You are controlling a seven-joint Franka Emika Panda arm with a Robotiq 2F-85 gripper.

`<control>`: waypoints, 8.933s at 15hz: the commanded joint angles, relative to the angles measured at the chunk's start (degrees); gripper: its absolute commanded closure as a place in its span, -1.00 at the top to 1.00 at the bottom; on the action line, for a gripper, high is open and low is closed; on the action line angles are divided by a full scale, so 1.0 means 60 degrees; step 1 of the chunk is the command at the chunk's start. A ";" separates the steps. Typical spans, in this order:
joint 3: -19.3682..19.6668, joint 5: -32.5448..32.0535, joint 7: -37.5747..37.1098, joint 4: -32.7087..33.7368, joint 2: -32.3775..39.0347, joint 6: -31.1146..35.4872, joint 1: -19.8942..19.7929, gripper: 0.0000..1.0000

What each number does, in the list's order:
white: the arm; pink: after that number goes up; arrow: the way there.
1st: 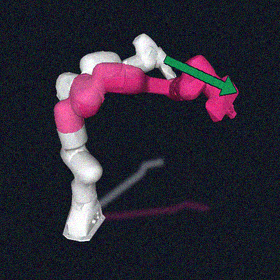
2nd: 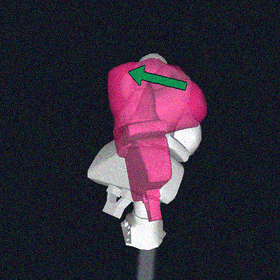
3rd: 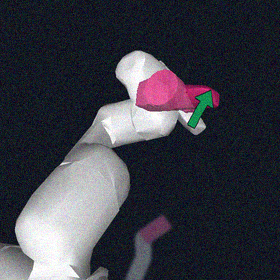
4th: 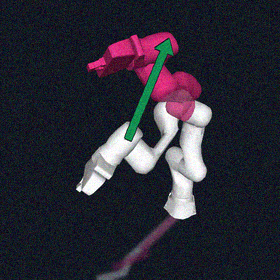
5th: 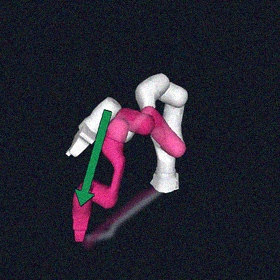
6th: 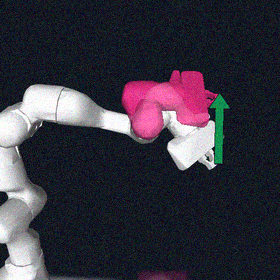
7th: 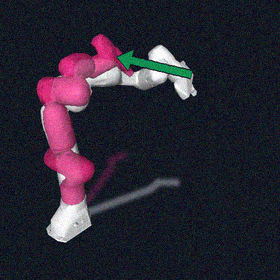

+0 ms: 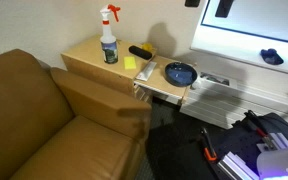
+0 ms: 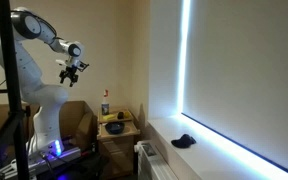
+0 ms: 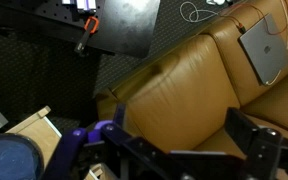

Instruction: Use the yellow sponge to wipe the black bowl

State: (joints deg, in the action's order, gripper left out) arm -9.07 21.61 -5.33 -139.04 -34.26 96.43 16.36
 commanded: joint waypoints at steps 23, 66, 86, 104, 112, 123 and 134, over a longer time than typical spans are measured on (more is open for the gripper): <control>0.0289 -0.0313 -0.0653 0.0751 0.7087 0.7758 -0.1518 1.00; 0.0389 -0.1996 -0.0904 0.8794 1.5168 1.1537 -0.0744 1.00; 0.0500 -0.2087 -0.0951 0.9003 1.5382 1.0886 -0.0660 0.46; 0.0385 -0.1686 -0.1236 0.8479 1.5001 1.1169 -0.1065 -0.94; -0.1833 -0.0355 -0.0423 0.5566 1.3536 1.3678 -0.3260 -0.94; -0.5839 0.0082 -0.1514 -0.0191 1.0713 1.5235 -0.8604 -0.94; -0.8353 0.0276 -0.2903 -0.2305 0.8880 1.5159 -1.1898 -0.94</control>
State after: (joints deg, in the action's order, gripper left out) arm -59.23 23.28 -22.78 -152.90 19.01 187.39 -55.11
